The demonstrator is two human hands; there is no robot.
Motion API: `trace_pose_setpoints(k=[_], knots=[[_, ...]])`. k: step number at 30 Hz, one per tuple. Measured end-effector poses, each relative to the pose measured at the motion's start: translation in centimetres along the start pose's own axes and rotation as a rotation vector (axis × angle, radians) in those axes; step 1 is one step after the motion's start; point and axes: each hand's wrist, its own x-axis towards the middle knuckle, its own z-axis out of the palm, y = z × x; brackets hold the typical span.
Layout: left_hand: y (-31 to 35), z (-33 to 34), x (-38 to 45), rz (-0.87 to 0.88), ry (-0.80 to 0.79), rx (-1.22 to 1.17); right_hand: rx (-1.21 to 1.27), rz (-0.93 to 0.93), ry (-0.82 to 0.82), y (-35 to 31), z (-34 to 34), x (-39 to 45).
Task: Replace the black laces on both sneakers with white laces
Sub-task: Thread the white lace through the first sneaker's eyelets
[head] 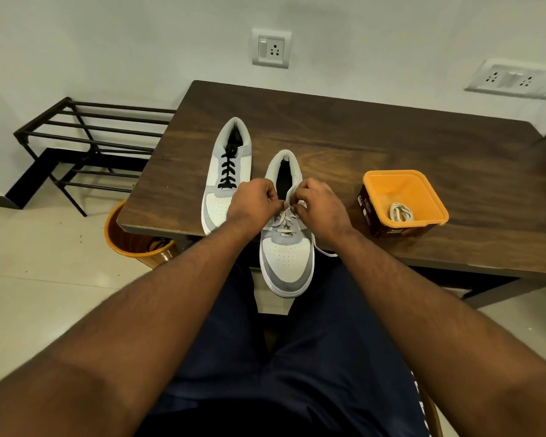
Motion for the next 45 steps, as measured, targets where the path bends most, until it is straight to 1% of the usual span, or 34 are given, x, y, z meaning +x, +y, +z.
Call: trace_pose_setpoints(k=[3, 5, 10, 13, 16, 18, 20, 22, 26, 30, 35, 37, 41, 42, 45], knots=[[-0.1, 0.1, 0.0, -0.004, 0.011, 0.002, -0.048, -0.059, -0.046, 0.3, -0.1, -0.2], [-0.1, 0.2, 0.0, -0.004, 0.013, 0.007, -0.066, -0.071, -0.049, 0.5, 0.0, -0.3], [-0.1, -0.1, 0.1, 0.012, -0.011, 0.041, -0.027, 0.008, -0.020, 1.0, -0.5, -0.3], [-0.2, -0.1, 0.1, 0.015, -0.018, 0.022, -0.048, 0.102, 0.028, 2.5, -1.6, -0.2], [-0.2, 0.0, 0.1, 0.003, -0.015, 0.002, -0.069, 0.175, 0.035, 3.4, -2.1, -0.2], [-0.1, 0.0, 0.1, 0.005, -0.008, -0.007, -0.048, 0.127, 0.006, 2.8, -1.9, -0.5], [0.0, 0.0, 0.0, 0.010, -0.007, -0.013, -0.004, 0.030, -0.051, 1.8, -1.2, -0.8], [0.1, 0.0, -0.1, 0.010, -0.008, -0.010, 0.000, -0.039, -0.061, 1.1, -0.4, -0.9], [-0.1, -0.1, -0.1, 0.014, 0.000, 0.006, 0.043, -0.014, -0.019, 0.9, 0.2, -0.8], [-0.6, 0.1, -0.2, 0.019, 0.021, 0.018, 0.000, 0.052, -0.069, 1.2, 0.2, -0.9], [-0.6, 0.0, -0.2, 0.019, 0.016, 0.022, 0.124, 0.183, -0.024, 1.2, 0.3, -1.2], [-0.6, -0.1, -0.6, 0.044, -0.002, 0.004, 0.177, 0.233, 0.007, 1.0, 0.6, -1.3], [-1.3, 0.7, -2.9, 0.101, 0.001, -0.144, 0.310, 0.285, 0.147, 0.5, 1.3, -3.3], [-1.6, 1.3, -3.9, 0.096, 0.021, -0.183, 0.323, 0.294, 0.152, 0.4, 1.5, -4.0], [-2.0, 3.4, -6.2, 0.082, 0.091, -0.284, 0.424, 0.315, 0.087, 0.7, 2.4, -5.2]])
